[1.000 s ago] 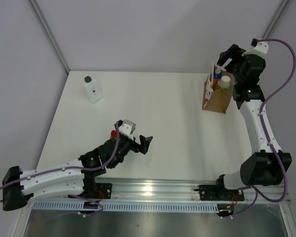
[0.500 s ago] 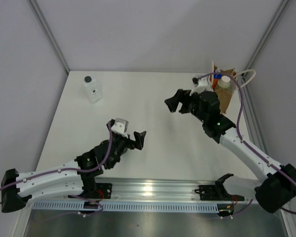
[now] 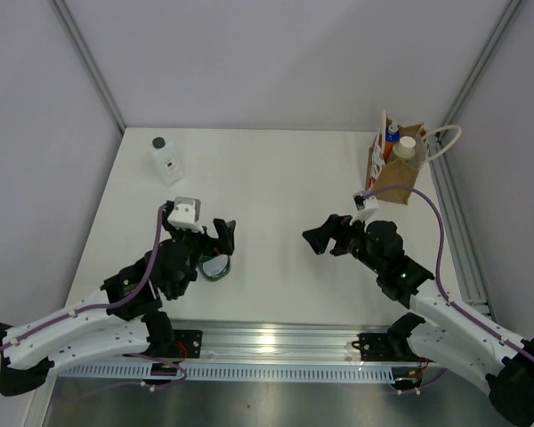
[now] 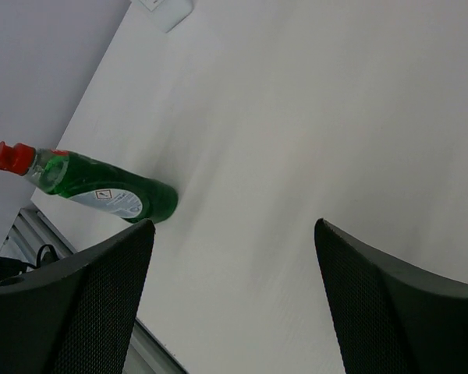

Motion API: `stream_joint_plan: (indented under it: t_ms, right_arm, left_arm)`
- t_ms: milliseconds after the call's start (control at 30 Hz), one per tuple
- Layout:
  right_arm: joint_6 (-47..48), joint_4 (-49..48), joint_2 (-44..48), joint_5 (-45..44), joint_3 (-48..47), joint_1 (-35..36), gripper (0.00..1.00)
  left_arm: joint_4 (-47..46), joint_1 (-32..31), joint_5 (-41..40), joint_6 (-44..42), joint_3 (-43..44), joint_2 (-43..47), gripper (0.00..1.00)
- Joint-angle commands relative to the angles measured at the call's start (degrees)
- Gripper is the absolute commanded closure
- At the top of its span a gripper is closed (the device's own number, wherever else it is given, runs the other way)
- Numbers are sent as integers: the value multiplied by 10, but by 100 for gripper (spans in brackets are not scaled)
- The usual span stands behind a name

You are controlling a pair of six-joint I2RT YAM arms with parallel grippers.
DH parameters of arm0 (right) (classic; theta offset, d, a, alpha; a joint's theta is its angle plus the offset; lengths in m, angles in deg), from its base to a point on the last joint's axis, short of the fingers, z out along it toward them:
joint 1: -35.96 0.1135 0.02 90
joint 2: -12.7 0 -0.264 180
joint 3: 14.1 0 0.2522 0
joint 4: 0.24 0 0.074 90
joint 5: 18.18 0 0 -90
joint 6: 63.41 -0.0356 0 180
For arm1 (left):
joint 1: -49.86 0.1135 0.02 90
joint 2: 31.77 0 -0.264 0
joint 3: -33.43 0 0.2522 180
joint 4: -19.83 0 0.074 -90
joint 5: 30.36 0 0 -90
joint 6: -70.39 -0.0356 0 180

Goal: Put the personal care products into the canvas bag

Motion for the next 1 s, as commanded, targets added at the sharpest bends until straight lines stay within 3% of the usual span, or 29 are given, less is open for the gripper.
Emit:
stream_joint_plan:
  t_ms: [0, 333, 733, 967]
  right_arm:
    - [-17, -52, 20, 17, -2, 6, 13]
    - [0, -39, 16, 4, -5, 14, 13]
    - [2, -36, 18, 4, -10, 16, 13]
    - [1, -37, 5, 10, -14, 18, 13]
  left_arm:
    - [156, 23, 26, 71, 22, 11, 1]
    - [150, 75, 137, 94, -52, 25, 1]
    - [99, 122, 222, 100, -94, -45, 1]
    - [56, 122, 255, 93, -112, -78, 12]
